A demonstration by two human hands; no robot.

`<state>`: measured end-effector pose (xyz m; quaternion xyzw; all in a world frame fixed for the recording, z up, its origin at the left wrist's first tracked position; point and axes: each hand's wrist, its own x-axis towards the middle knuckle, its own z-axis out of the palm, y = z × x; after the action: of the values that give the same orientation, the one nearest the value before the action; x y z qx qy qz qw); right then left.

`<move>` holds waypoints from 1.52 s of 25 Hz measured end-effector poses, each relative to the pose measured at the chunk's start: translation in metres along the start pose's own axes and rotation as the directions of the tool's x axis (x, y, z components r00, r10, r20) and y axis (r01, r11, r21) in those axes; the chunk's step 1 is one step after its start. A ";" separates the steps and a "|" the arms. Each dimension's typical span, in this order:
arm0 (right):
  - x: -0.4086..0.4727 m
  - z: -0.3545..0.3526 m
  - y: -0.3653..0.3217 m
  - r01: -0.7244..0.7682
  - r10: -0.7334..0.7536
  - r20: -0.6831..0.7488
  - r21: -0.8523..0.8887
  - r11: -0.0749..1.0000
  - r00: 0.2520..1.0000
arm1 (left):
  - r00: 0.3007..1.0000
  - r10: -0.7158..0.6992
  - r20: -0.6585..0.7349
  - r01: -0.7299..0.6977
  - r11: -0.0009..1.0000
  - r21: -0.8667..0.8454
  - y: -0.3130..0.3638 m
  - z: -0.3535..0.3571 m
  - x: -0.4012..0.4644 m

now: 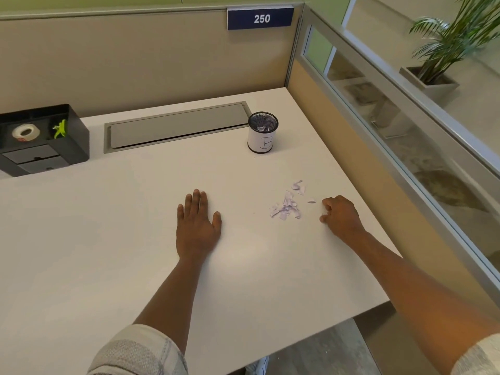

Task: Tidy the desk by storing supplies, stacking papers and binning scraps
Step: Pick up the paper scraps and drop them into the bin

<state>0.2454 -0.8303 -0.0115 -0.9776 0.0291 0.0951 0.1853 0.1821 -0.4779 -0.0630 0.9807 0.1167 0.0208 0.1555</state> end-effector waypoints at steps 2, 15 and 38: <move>0.009 0.003 -0.009 0.003 -0.003 -0.016 0.008 1.000 1.000 | 1.000 0.001 -0.001 -0.001 1.000 -0.004 0.000 0.000 0.000; 0.071 0.002 -0.064 0.216 -0.215 0.042 -0.034 0.976 0.976 | 1.000 0.000 -0.026 0.000 1.000 0.012 0.000 0.001 0.000; 0.065 0.022 -0.119 0.261 -0.262 0.046 0.030 0.965 0.964 | 1.000 -0.005 -0.006 0.005 1.000 -0.002 -0.003 0.003 0.001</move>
<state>0.3162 -0.7129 -0.0017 -0.9679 -0.1038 0.0937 0.2086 0.1829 -0.4756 -0.0663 0.9802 0.1197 0.0233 0.1562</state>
